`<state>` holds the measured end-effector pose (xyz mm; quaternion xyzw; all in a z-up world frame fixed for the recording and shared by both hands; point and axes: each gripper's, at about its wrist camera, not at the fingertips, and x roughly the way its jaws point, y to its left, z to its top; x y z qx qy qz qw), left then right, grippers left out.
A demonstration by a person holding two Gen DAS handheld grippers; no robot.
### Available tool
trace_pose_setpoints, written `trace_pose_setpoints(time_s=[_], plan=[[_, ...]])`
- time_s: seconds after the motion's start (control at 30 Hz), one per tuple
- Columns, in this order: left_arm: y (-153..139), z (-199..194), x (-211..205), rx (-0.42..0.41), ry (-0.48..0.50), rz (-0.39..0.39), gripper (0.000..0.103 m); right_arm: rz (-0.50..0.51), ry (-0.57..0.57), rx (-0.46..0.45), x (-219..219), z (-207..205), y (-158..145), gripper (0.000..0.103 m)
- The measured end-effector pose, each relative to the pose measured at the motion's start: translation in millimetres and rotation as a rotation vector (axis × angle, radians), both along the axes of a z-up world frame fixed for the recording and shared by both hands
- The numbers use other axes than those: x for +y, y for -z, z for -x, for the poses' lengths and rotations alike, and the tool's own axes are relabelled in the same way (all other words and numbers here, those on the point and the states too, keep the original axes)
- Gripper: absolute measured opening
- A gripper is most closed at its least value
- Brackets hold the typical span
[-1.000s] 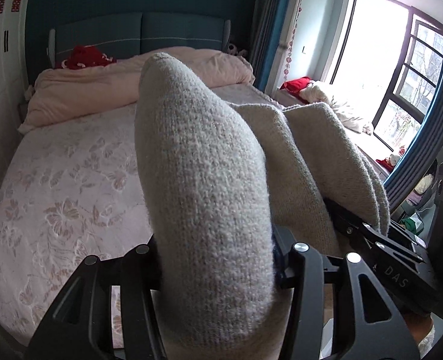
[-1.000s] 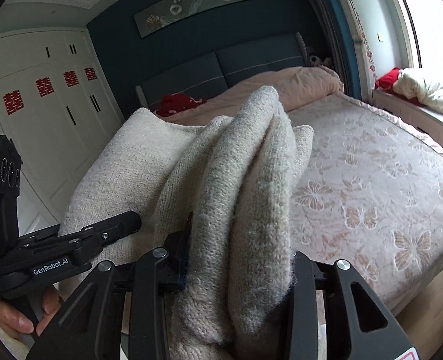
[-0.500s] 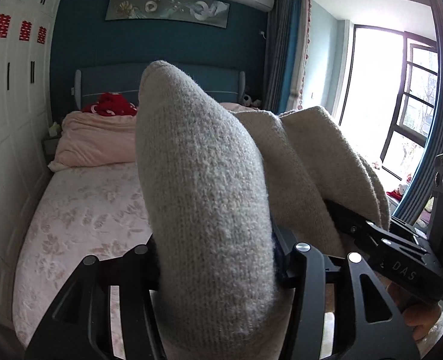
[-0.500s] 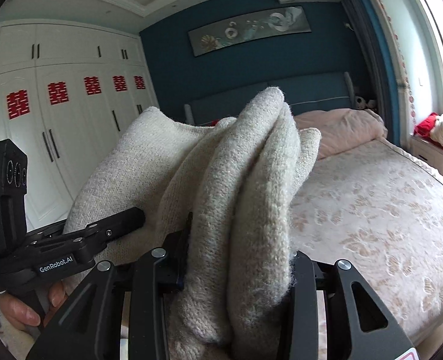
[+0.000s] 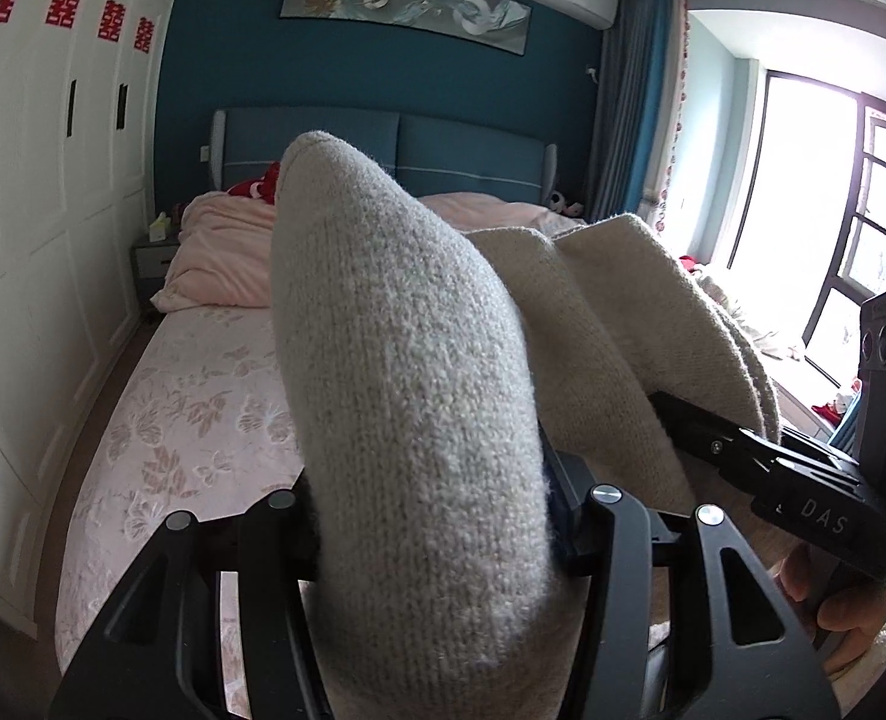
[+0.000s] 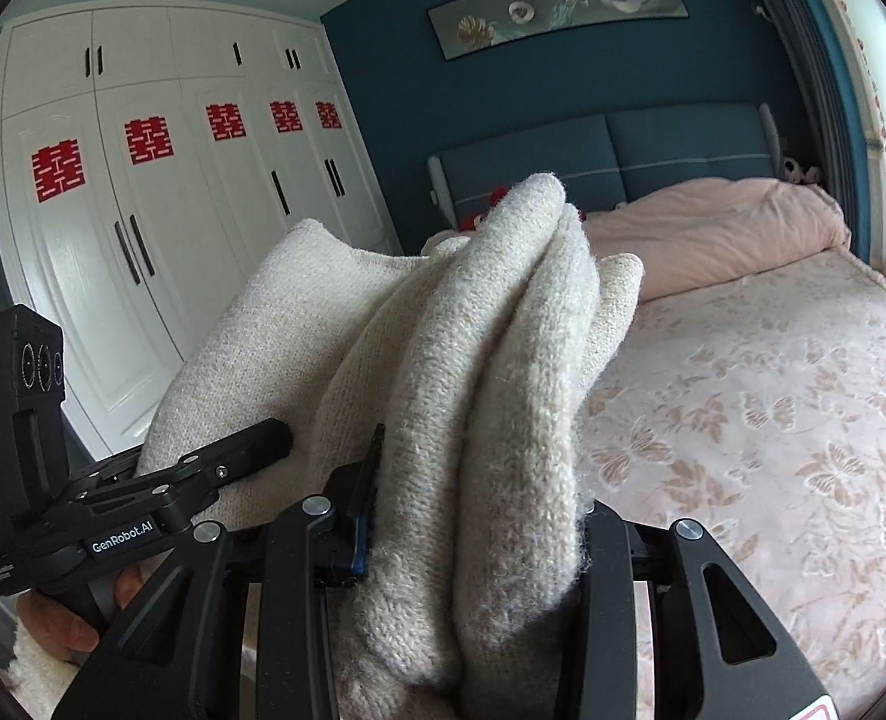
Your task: Fold small clothes
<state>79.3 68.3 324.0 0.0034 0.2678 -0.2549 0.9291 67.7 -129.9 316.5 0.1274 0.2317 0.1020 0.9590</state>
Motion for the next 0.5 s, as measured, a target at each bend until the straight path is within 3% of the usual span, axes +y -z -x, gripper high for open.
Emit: trace_pose_setpoints(time_s=[0.23, 0.3, 0.4, 0.5], plan=[[57, -28, 17, 0.078, -0.02, 0.001, 0.05, -0.002, -0.013, 0.102, 8, -38, 58, 0.037], [85, -38, 20, 0.123, -0.026, 0.014, 0.053, -0.016, -0.017, 0.14, 4, -48, 85, 0.045], [158, -55, 27, 0.244, -0.045, 0.027, 0.058, -0.021, 0.011, 0.254, -14, -63, 159, 0.049], [249, -61, 38, 0.444, -0.124, -0.03, 0.054, 0.124, 0.156, 0.434, -43, -57, 237, 0.046]])
